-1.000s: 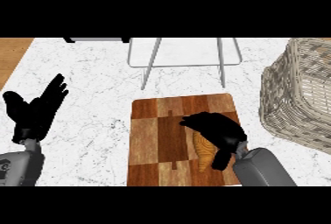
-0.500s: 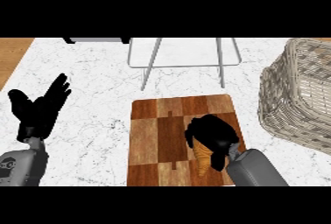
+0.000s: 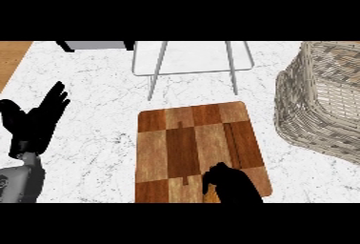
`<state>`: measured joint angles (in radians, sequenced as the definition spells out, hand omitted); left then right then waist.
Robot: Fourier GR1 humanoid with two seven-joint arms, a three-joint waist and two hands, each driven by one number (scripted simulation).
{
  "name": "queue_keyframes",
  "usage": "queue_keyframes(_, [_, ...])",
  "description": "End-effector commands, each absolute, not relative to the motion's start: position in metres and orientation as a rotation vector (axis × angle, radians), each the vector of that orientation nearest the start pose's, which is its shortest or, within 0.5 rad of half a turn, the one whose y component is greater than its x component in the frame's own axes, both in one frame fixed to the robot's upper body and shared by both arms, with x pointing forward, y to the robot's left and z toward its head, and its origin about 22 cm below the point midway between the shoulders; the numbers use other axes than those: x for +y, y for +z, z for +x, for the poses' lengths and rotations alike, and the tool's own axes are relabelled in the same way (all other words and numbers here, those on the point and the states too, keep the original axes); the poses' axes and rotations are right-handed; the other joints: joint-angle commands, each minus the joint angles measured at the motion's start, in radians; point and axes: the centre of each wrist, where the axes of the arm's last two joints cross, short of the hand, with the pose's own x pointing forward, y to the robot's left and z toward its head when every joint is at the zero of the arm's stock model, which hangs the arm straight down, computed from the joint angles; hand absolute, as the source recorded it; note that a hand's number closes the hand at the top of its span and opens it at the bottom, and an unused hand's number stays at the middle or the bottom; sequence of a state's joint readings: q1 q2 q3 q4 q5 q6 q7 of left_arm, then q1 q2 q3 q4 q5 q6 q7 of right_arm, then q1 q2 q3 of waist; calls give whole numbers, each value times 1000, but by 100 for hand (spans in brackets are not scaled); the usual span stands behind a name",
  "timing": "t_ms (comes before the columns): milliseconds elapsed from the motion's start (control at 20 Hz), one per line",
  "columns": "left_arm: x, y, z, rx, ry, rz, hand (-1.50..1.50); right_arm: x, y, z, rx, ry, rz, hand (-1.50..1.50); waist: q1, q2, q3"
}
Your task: Pick the croissant from the cutting board and place it in the basket
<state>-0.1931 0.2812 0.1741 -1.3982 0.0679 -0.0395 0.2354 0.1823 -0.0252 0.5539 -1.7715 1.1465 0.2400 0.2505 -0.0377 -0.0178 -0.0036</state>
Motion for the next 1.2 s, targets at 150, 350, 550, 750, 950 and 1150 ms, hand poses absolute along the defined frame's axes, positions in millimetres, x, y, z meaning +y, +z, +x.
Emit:
queue_keyframes(150, [322, 29, 279, -1369, -59, 202, 0, -96, 40, 94, -1300, 1009, -483, 150, 24, 13, 3])
queue_keyframes(350, [331, 33, 281, -1374, -45, 192, 0, -89, 66, 80, -1537, 792, -337, 150, 20, 12, 4])
queue_keyframes(550, [316, 28, 280, -1363, -54, 191, 0, -93, 97, 76, -1738, 637, -346, 150, 13, 8, 3])
queue_keyframes(750, [320, 34, 283, -1365, -49, 216, 0, -104, 112, 73, -1773, 549, -457, 150, 6, 8, 1])
queue_keyframes(950, [320, 33, 282, -1370, -53, 228, 0, -111, 117, 80, -1765, 491, -578, 150, 12, 12, 1])
queue_keyframes(1150, [324, 46, 288, -1377, -57, 213, 0, -124, 137, 78, -1747, 468, -675, 150, 18, 13, 1])
